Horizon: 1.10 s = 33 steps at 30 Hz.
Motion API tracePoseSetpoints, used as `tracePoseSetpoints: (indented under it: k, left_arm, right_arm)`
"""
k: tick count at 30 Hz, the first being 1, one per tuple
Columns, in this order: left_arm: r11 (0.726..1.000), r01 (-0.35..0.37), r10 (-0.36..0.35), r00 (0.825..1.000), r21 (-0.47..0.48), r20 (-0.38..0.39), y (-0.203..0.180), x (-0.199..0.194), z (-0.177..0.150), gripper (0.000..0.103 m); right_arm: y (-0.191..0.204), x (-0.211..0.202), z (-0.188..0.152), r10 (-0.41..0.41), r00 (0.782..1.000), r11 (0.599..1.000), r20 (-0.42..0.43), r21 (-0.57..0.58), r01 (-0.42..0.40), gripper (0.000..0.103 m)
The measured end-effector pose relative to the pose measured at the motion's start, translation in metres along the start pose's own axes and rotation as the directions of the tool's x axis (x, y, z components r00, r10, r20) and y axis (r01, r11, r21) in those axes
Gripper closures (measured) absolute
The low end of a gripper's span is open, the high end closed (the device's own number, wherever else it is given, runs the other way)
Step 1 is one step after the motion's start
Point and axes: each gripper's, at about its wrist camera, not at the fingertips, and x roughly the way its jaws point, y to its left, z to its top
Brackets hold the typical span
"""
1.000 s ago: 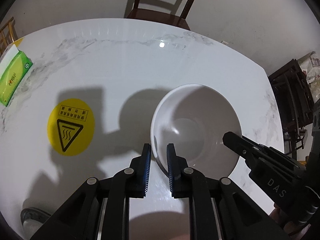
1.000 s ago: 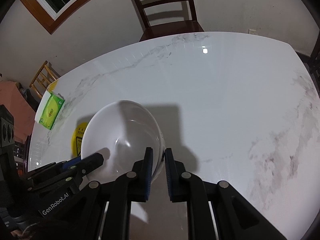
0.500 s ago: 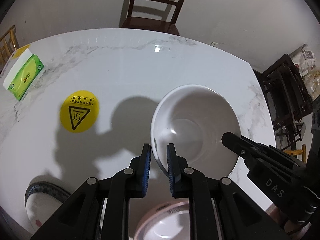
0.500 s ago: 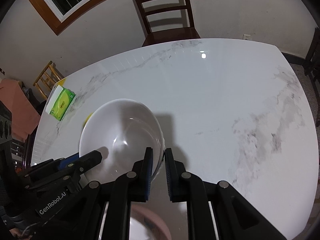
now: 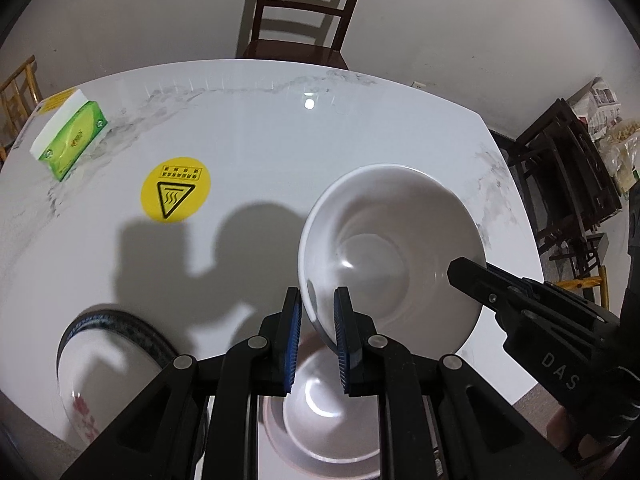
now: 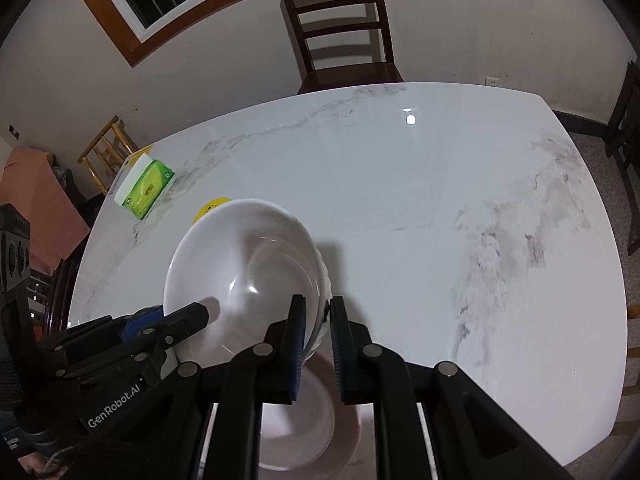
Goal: Organize plates and bowls
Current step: 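Carry the 'Rabbit' bowl with the left tool and lower it into the 'Dog' bowl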
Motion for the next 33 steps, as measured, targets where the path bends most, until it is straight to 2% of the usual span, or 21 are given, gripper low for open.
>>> tracePoseSetpoints:
  k: [13,23,33]
  left_arm:
    - [1.0,-0.013,0.012,1.0,0.02,0.011,0.001,-0.032,-0.048,0.089]
    - [1.0,-0.016,0.016,1.0,0.026,-0.008,0.0,-0.036,-0.076,0.089]
    - [1.0,-0.011,0.012,0.999,0.021,-0.04,0.001,-0.028,-0.093,0.09]
  right_arm:
    - [0.016,-0.028,-0.044,0.004,1.0,1.0,0.002,-0.019,-0.004,0.09]
    - [0.016,-0.03,-0.075,-0.001,1.0,1.0,-0.023,-0.009,0.001,0.09]
    - [0.013,-0.025,-0.092,-0.008,0.999,1.0,-0.044,0.001,0.008,0.09]
